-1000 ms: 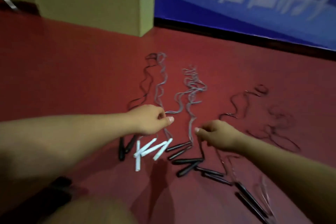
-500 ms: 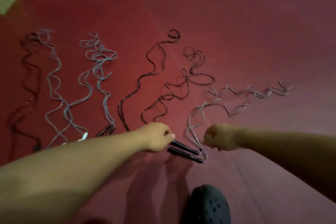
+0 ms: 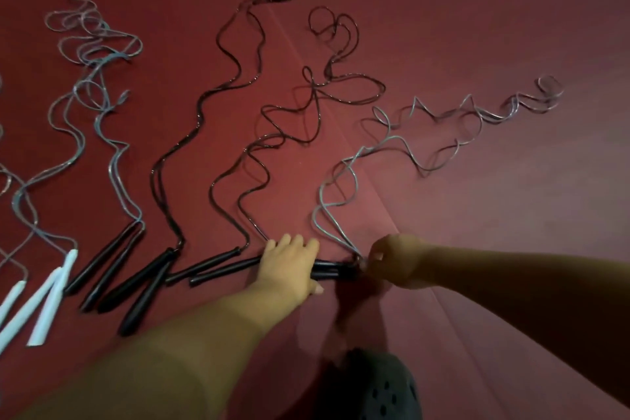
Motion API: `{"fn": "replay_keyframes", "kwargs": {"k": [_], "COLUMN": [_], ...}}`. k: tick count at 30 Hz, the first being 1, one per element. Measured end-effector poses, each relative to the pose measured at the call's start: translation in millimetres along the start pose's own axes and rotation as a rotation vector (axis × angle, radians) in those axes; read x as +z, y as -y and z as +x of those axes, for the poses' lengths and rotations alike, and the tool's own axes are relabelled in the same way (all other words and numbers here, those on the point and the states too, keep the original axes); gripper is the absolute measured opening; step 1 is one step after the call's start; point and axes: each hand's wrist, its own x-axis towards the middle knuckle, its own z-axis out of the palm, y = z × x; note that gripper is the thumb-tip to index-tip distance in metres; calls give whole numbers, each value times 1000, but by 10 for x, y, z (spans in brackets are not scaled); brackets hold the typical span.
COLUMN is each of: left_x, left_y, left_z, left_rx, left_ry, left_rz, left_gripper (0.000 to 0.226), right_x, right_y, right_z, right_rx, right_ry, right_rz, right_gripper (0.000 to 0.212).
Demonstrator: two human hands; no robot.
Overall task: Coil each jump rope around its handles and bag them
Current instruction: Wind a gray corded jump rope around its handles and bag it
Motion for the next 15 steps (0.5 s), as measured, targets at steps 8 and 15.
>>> {"fn": "replay_keyframes", "kwargs": {"k": [8, 15], "left_x": [-349, -1372], "left_y": [167, 834], "left_z": [-150, -926], "left_rx": [165, 147], "left_ry": [171, 201], "left_rz": [-290, -544], "left_gripper": [24, 15], "right_x": [-77, -449], "right_y": [16, 644], "right_z": [-2, -537], "right_rx": [-344, -450], "right_ry": [-298, -264], "right_rz": [168, 50], "right_gripper": [72, 25]}}
